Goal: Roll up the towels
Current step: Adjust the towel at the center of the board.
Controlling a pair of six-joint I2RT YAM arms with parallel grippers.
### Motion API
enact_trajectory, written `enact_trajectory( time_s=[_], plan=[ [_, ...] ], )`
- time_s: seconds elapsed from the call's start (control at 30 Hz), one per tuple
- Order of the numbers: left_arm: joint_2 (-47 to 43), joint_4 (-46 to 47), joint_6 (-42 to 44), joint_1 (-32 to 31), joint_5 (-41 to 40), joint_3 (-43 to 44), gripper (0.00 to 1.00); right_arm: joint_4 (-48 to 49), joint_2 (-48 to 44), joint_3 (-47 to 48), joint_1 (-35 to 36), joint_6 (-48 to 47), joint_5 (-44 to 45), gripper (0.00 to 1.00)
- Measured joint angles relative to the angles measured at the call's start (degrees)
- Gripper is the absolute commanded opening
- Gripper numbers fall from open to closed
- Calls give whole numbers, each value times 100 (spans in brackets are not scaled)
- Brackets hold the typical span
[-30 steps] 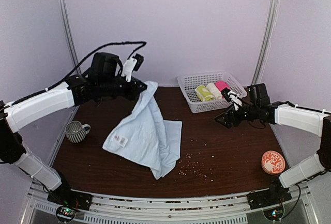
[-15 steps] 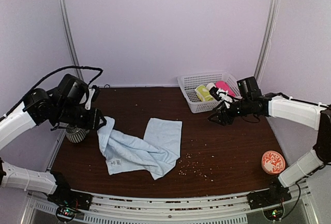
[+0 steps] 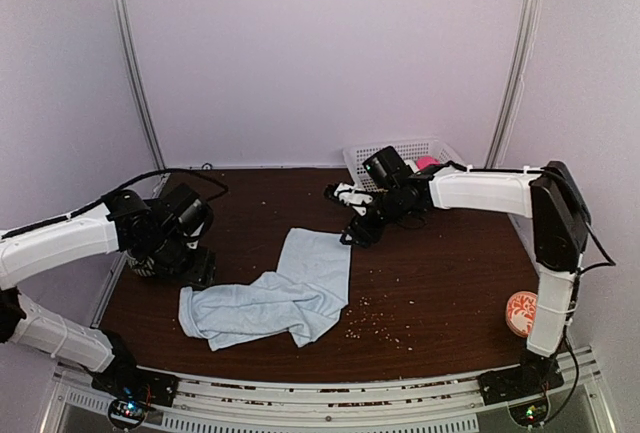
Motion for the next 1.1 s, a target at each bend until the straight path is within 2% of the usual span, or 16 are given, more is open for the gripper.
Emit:
enact_trajectory(
  time_s=[0.23, 0.43, 0.5, 0.63, 0.8, 0.93, 1.1],
  plan=[
    [348, 214, -249, 0, -188, -428, 71, -328, 1497, 1178, 278, 157, 610, 66],
    [802, 868, -184, 26, -24, -761, 69, -538, 1838, 1360, 275, 315, 1003, 42],
    [1113, 1027, -133, 39, -11, -758, 69, -562, 1799, 1290, 240, 400, 1054, 38],
    [1587, 1329, 20, 44, 13, -737, 68, -734, 1182, 424, 151, 560, 1027, 39],
    [1821, 1534, 214, 44, -48, -420, 68, -1888, -149, -1036, -326, 472, 402, 48],
    [2013, 1786, 415, 44, -107, -81, 68, -2870, -953, -1268, -654, -87, -304, 52],
    [2026, 2006, 562, 44, -164, 131, 68, -3027, -2100, -1397, -964, -1108, -409, 47]
  ],
)
